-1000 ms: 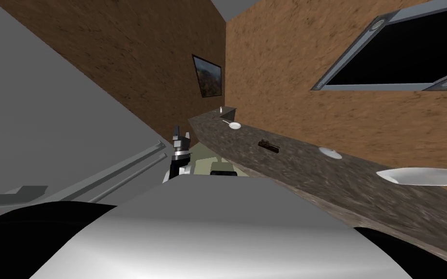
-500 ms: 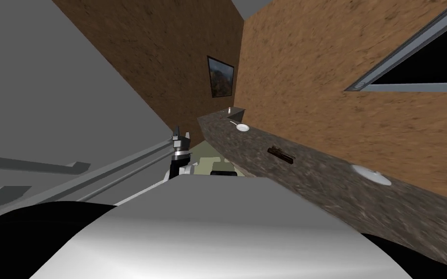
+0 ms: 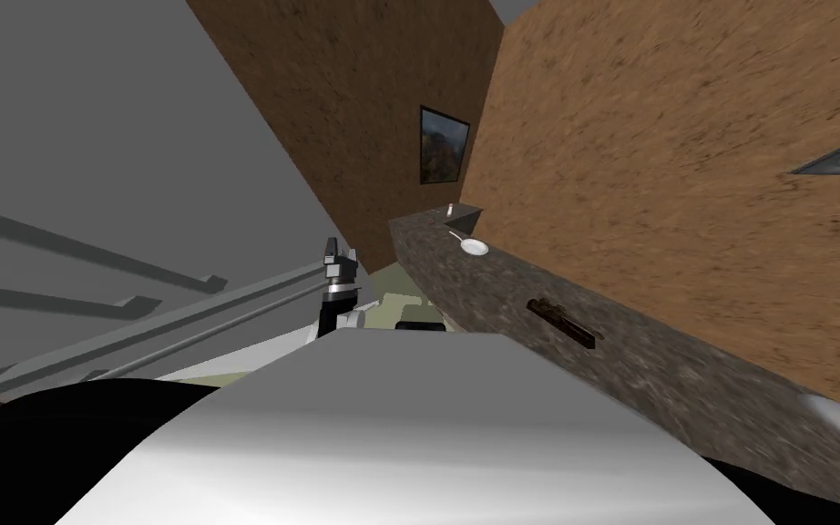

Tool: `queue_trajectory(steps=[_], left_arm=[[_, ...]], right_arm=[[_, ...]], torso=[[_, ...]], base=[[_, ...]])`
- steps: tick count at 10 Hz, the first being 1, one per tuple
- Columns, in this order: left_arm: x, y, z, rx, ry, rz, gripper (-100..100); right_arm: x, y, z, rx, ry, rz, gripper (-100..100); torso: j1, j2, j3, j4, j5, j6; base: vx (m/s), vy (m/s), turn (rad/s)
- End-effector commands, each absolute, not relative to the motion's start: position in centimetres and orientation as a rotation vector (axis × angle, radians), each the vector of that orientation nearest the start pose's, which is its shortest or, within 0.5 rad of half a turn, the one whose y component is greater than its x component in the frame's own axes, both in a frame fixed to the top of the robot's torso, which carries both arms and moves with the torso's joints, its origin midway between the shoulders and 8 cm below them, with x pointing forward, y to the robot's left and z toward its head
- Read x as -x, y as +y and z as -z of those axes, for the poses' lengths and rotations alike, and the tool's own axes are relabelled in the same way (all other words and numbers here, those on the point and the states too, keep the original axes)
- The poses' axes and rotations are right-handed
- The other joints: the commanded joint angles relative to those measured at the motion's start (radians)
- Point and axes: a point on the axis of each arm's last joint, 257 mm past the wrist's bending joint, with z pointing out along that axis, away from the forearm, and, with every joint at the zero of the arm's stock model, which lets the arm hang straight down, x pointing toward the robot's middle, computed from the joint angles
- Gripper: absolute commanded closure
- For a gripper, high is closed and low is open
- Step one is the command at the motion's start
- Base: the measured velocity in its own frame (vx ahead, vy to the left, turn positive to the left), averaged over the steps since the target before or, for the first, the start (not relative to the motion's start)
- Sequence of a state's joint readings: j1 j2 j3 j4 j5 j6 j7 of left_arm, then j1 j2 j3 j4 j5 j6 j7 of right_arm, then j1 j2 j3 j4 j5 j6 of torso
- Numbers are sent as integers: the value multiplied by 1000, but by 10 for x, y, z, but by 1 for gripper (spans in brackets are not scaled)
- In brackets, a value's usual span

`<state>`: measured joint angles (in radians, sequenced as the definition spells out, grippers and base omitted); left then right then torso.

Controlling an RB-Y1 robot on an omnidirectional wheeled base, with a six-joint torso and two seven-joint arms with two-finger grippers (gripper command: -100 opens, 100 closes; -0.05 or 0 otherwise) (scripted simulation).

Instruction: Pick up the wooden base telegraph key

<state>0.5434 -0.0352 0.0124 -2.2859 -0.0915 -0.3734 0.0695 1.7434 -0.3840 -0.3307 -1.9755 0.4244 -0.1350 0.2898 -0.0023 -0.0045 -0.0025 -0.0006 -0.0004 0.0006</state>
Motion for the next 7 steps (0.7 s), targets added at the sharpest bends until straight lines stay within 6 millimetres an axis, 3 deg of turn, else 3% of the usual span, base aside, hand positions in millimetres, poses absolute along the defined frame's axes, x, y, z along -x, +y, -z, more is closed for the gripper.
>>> queue_trajectory(steps=[1, 2, 3, 5, 6, 7], left_arm=[[-359, 288, 13, 787, 720, 1235, 0], [-359, 288, 13, 787, 720, 1236, 0], [-359, 288, 13, 787, 720, 1236, 0], [-359, 288, 13, 787, 720, 1235, 0], [-359, 288, 13, 787, 720, 1235, 0], [-359, 288, 13, 787, 720, 1235, 0]], right_arm=[[181, -524, 293, -732, 2512, 588, -100], [202, -526, 287, -675, 2583, 631, -100], [202, -526, 287, -675, 2583, 631, -100], [236, -529, 276, -554, 2714, 691, -100], [236, -529, 276, -554, 2714, 691, -100], [250, -530, 271, -492, 2772, 710, -100]], torso=[[0, 0, 0, 0, 0, 0], [-1, -1, 0, 0, 0, -1], [-2, -3, -2, -1, 0, -1], [-2, -2, -1, 0, -1, -1], [-3, -4, -2, -1, -1, -1], [-3, -3, -2, -1, -1, -1]], base=[[88, -34, 358], [122, -43, 431], [99, -47, 391], [104, -68, 375], [83, -69, 339], [71, -67, 373]])
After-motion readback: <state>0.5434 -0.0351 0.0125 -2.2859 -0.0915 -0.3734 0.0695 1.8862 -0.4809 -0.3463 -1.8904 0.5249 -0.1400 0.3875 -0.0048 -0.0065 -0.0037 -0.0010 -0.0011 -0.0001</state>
